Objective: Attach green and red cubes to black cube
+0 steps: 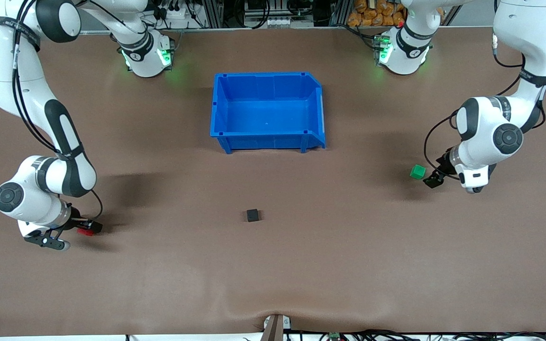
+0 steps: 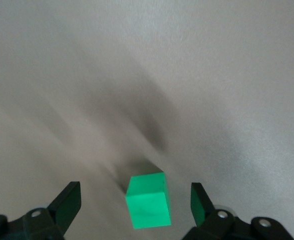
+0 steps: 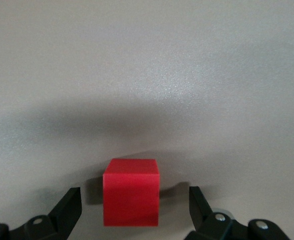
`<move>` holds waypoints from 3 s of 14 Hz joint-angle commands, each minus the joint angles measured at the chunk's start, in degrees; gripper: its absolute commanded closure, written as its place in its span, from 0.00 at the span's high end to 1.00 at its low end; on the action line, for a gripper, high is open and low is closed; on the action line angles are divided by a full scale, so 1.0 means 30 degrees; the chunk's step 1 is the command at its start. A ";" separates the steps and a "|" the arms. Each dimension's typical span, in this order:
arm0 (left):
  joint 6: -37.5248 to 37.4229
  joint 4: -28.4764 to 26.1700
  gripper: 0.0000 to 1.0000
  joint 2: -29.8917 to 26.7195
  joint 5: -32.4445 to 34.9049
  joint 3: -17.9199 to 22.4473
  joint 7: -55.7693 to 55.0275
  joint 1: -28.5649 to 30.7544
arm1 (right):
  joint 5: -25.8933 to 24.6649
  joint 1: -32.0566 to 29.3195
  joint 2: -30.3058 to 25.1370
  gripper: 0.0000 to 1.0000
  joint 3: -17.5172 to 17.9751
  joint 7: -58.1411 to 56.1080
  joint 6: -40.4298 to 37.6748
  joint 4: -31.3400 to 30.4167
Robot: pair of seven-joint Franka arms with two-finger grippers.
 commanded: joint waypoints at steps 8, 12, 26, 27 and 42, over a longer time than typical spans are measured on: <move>0.0209 0.0120 0.80 0.0677 -0.0227 -0.0072 -0.1586 -0.0201 | 0.0012 -0.0201 -0.0484 0.00 0.0606 -0.3415 -0.0962 -0.0112; 0.0209 0.0120 0.72 0.0765 -0.0227 -0.0072 -0.1616 -0.0171 | -0.0046 -0.0028 -0.1683 0.00 0.0577 -0.8225 -0.2424 -0.0053; 0.0209 0.0295 0.61 0.1000 -0.0285 -0.0336 -0.2612 -0.0142 | -0.0047 0.6793 -0.2894 0.00 0.1105 -2.6368 -0.4625 0.2549; 0.0209 0.0295 0.60 0.1029 -0.0285 -0.0336 -0.2642 -0.0142 | -0.0076 0.7409 -0.2250 0.00 0.1133 -2.6399 -0.4625 0.3192; 0.0707 0.1845 0.00 0.1584 -0.1106 -0.1125 -0.5680 -0.0435 | 0.4109 1.0636 0.3291 0.00 0.1632 -2.3088 -0.2109 0.6216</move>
